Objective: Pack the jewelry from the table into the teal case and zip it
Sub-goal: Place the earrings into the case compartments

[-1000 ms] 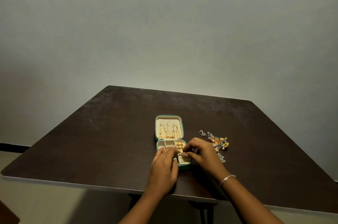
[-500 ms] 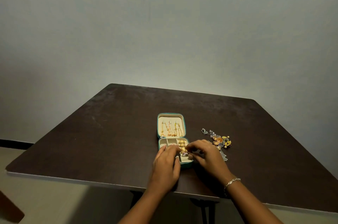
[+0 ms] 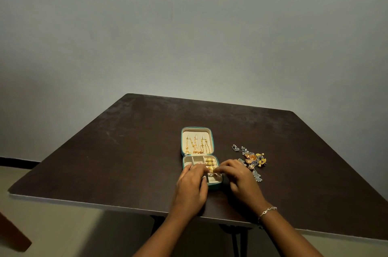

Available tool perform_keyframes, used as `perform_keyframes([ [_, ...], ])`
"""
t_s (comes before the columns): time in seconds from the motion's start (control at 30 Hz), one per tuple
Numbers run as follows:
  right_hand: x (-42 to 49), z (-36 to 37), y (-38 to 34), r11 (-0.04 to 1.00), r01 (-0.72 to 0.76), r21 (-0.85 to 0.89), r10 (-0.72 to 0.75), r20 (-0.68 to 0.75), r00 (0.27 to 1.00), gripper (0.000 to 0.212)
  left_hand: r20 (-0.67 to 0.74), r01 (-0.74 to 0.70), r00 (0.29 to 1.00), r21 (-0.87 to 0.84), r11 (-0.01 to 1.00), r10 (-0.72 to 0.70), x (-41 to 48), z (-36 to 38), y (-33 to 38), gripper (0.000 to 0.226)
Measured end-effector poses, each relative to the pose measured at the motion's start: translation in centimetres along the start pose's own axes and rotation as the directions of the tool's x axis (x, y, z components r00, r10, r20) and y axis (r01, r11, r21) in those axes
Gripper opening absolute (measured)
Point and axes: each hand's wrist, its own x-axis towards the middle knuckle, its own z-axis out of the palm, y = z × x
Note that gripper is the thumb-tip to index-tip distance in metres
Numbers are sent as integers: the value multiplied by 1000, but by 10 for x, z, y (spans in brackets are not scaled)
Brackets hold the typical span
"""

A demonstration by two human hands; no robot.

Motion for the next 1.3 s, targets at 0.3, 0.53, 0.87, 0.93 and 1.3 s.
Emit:
perform_keyframes([
  [0.3, -10, 8, -3, 964, 126, -234, -127, 10, 992, 55, 11, -73, 997, 123, 990, 72, 2, 7, -9, 39],
  [0.53, -10, 10, -4, 947, 131, -293, -132, 18, 991, 57, 19, -80, 997, 94, 992, 79, 1, 9, -12, 42],
  [0.87, -1, 12, -3, 937, 81, -339, -63, 63, 996, 59, 1, -157, 987, 134, 979, 158, -1, 7, -12, 34],
  [0.93, 3, 10, -5, 941, 59, -335, -29, 95, 995, 56, -19, -156, 987, 117, 981, 159, 0, 8, -13, 35],
  [1.3, 19, 5, -6, 947, 4, -323, 51, 160, 986, 51, 46, -22, 999, 39, 999, 20, -1, 5, -7, 44],
])
